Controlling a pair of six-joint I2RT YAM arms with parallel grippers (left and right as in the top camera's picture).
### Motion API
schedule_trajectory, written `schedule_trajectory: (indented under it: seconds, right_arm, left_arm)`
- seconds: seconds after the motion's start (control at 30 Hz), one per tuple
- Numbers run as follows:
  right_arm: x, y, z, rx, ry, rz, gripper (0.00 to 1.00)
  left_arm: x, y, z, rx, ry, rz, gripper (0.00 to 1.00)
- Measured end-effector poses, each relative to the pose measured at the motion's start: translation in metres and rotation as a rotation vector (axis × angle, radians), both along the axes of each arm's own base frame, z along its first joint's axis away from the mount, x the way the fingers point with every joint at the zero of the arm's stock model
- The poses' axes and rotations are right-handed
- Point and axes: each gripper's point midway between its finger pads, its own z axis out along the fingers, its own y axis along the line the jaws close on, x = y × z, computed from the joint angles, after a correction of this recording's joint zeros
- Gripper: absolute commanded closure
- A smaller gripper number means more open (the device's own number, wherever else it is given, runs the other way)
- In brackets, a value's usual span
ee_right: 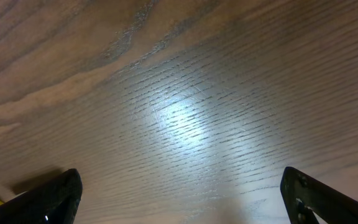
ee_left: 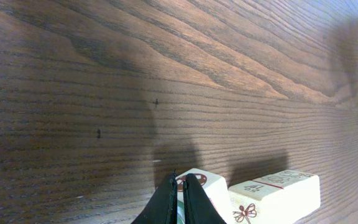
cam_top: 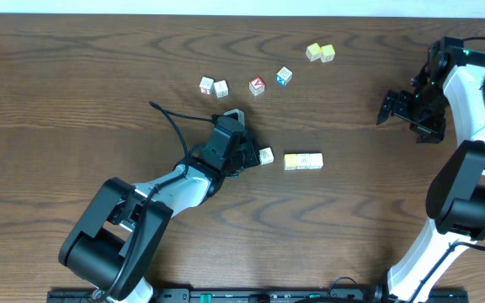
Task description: Lift 4 blocks
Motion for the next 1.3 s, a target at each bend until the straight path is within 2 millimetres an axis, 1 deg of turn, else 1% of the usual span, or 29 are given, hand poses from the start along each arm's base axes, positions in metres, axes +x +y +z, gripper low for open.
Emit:
schedule_trajectory:
  seconds: [0.57, 1.3]
  right_arm:
    - [0.000, 0.000, 0.000, 0.000, 0.000, 0.000, 0.01]
    - [0.000, 0.000, 0.000, 0.000, 0.000, 0.000, 0.01]
  left_arm:
    - [-0.006, -0.004, -0.001, -0.012, 0.022, -0.029, 0.93]
    - [-0.019, -0.016, 0.000, -0.011, -0.005, -0.189, 0.93]
